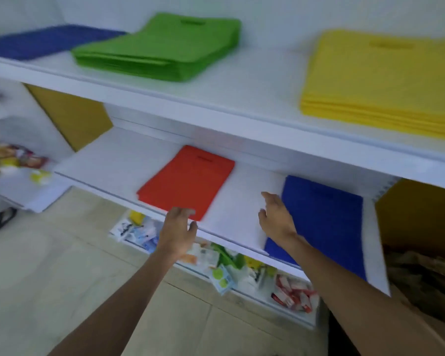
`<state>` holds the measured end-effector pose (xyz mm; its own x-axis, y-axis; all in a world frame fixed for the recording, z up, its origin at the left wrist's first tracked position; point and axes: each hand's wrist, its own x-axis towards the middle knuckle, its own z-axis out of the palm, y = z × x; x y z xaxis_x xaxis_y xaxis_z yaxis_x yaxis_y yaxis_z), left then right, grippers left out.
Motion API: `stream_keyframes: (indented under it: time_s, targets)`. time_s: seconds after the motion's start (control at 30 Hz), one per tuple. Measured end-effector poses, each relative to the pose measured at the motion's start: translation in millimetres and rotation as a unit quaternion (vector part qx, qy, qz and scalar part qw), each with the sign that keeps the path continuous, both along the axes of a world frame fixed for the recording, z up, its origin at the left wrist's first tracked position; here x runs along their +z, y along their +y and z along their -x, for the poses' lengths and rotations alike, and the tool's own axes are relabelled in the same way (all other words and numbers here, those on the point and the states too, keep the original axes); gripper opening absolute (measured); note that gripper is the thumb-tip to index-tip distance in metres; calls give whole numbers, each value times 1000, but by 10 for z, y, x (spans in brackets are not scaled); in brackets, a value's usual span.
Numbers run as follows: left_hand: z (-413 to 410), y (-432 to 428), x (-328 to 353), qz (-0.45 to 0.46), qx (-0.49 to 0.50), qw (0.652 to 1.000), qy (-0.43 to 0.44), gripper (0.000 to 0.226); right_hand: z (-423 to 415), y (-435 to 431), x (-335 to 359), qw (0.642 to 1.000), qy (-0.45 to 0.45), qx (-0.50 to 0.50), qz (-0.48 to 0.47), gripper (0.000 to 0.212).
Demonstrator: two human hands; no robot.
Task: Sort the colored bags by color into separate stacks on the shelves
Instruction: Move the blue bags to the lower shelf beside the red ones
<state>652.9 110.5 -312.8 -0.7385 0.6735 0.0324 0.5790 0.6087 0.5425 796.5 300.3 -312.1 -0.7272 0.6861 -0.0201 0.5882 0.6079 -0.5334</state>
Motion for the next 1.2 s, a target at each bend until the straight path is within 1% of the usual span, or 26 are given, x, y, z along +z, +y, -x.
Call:
stream_keyframes:
  time_s: [0.13, 0.27, 0.33, 0.43, 0.53, 0.67, 0.77, 0.83, 0.93, 1.0, 1.1, 1.2]
  targets:
    - [534, -1065, 418, -45, 66, 996, 25, 30, 947, -979, 282, 994, 66, 92, 2, 53]
    - [1093, -2000, 915, -66, 138, 986, 72, 33, 1824, -1830, 704, 975, 132, 176, -4, 52]
    - [1349, -2347, 1179, -79, 165, 978, 101, 33, 2175, -2158, 998, 964, 171, 203, -6, 52]
    - [1736, -2640, 1546, -97, 180, 969, 136, 31, 2633, -2450, 1462, 950, 218, 221, -26, 52]
    - [2102, -2712, 1799, -127, 184, 962, 156, 31, 3026, -2550, 1836, 940, 251, 226, -53, 52]
    - [2559, -2604, 2020, -149, 180, 959, 159, 32, 3574, -2504, 2148, 933, 266, 230, -78, 48]
    - [3003, -2488, 2133, -156, 163, 959, 171, 32, 4058, -2409, 2238, 927, 276, 236, -92, 46]
    - [3300, -2425, 2204, -159, 168, 958, 167, 31, 4371, -2347, 2297, 926, 277, 239, -96, 46]
    - [3716, -2356, 2295, -140, 157, 965, 157, 29, 4775, -2278, 2427, 929, 270, 237, -94, 46]
    - [4005, -2313, 2368, -150, 159, 963, 158, 28, 5047, -2225, 2513, 928, 266, 240, -101, 45]
    - [4395, -2228, 2428, -166, 157, 960, 162, 26, 5368, -2172, 2580, 928, 266, 238, -107, 43]
    - [4771, -2080, 2412, -174, 135, 963, 153, 25, 5598, -2046, 2571, 936, 252, 220, -113, 43]
